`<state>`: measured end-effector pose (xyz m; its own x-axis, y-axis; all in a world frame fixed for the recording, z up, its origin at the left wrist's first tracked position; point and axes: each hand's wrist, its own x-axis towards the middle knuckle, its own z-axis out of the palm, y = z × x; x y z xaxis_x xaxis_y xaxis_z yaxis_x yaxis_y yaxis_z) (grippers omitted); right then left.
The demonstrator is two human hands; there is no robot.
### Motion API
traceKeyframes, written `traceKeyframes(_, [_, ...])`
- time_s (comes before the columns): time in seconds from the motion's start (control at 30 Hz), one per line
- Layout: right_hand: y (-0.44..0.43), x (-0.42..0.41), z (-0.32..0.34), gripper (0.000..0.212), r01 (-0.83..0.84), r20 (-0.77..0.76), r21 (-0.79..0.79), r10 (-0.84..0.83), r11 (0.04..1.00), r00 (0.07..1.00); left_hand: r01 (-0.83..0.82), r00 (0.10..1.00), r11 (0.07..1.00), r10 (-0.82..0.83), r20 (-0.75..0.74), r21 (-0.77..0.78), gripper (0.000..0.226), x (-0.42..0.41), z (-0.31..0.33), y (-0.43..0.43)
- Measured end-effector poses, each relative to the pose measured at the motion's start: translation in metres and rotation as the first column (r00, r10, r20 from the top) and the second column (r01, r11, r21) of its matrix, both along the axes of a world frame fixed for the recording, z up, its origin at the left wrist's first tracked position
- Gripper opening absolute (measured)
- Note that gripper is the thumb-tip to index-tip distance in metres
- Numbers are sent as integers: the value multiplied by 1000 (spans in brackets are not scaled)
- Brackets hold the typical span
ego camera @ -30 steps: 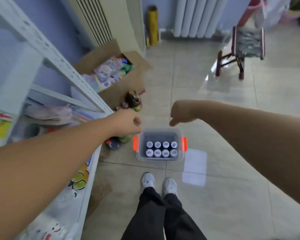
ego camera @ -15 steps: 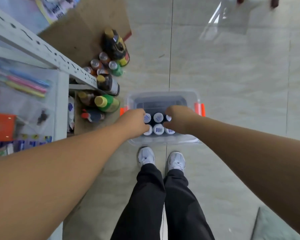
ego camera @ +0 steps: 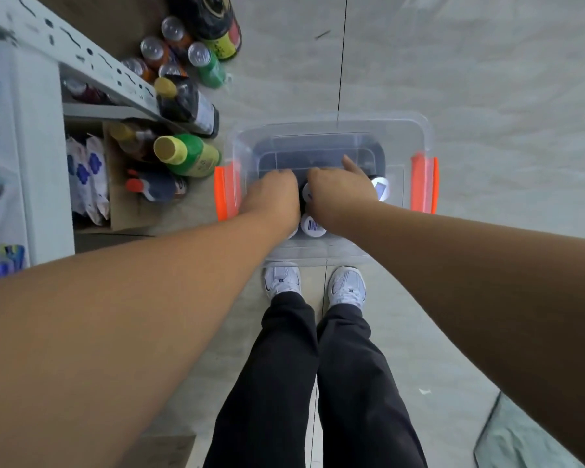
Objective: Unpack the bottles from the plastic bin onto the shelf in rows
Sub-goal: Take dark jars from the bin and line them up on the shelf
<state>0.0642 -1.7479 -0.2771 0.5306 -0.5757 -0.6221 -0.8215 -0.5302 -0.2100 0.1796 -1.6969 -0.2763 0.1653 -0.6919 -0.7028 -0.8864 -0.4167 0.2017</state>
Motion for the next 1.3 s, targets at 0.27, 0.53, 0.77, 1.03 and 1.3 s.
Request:
traceKeyframes(0.27, [-14,-8,36,23,98,116,77,-106,992,988,-106,988,984,88,-127,-144,15,7,28,-1])
traceKeyframes(0.53, [-69,-13,184,31,134,231,108,-156,985,960,-209,955,961,160,-250,-184,24,29,179,-32])
traceKeyframes(0.77, [-129,1,411,26,13,230,9,-15,1000,973,-66,991,964,33,-129,-257,26,66,405,-69])
traceKeyframes(1.03, [-151,39,634,37,-92,346,-217,165,972,924,0,996,931,35,88,-365,43,124,633,-47])
traceKeyframes(1.3, [-87,114,786,33,-263,455,-329,397,907,797,-192,943,832,303,137,-520,30,159,794,62])
